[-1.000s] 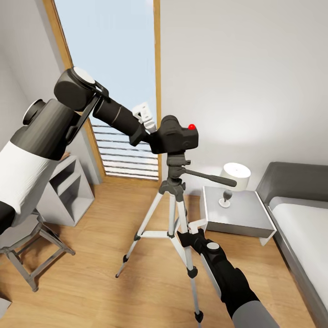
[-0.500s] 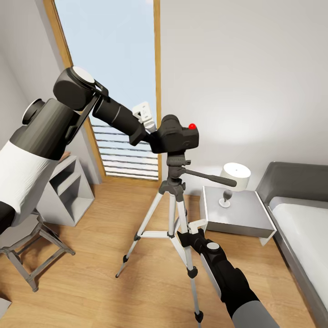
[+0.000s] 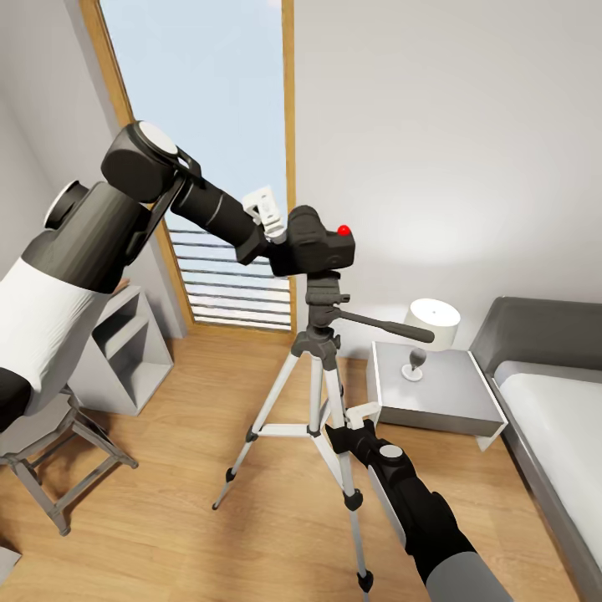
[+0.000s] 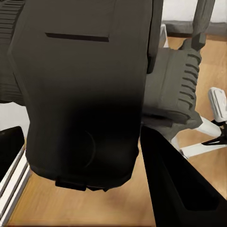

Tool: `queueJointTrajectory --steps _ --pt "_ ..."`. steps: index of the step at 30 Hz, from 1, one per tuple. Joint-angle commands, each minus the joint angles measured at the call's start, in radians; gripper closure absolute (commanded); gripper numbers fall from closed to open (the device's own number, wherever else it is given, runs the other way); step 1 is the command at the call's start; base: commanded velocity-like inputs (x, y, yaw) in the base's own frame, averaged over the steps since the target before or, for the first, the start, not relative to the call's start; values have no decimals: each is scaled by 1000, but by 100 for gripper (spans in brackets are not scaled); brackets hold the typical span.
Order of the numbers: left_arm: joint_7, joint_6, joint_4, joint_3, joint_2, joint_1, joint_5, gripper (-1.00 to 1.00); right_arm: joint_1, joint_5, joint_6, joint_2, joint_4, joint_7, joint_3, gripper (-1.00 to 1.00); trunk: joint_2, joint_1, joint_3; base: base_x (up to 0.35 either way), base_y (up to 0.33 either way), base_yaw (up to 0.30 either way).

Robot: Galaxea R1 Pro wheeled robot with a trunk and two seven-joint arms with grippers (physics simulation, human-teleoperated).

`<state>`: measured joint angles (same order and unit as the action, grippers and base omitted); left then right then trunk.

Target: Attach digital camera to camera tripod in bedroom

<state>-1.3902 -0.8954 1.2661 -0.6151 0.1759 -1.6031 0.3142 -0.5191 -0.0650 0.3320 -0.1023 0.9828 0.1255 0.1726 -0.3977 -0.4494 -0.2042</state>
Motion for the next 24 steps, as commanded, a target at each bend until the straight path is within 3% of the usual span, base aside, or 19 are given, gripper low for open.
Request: queueJointTrajectory --steps 1,8,24 --pt "-11 -1 1 0 0 -1 13 100 -1 -5 5 0 2 5 -1 100 -2 -1 -2 0 0 0" --pt "-10 74 -6 0 -13 -1 21 100 -1 -6 5 0 2 5 -1 100 -2 -1 -2 0 0 0" --pt "-11 131 -5 3 -16 -1 16 100 -1 -6 5 0 2 5 -1 100 -2 -1 -2 0 0 0"
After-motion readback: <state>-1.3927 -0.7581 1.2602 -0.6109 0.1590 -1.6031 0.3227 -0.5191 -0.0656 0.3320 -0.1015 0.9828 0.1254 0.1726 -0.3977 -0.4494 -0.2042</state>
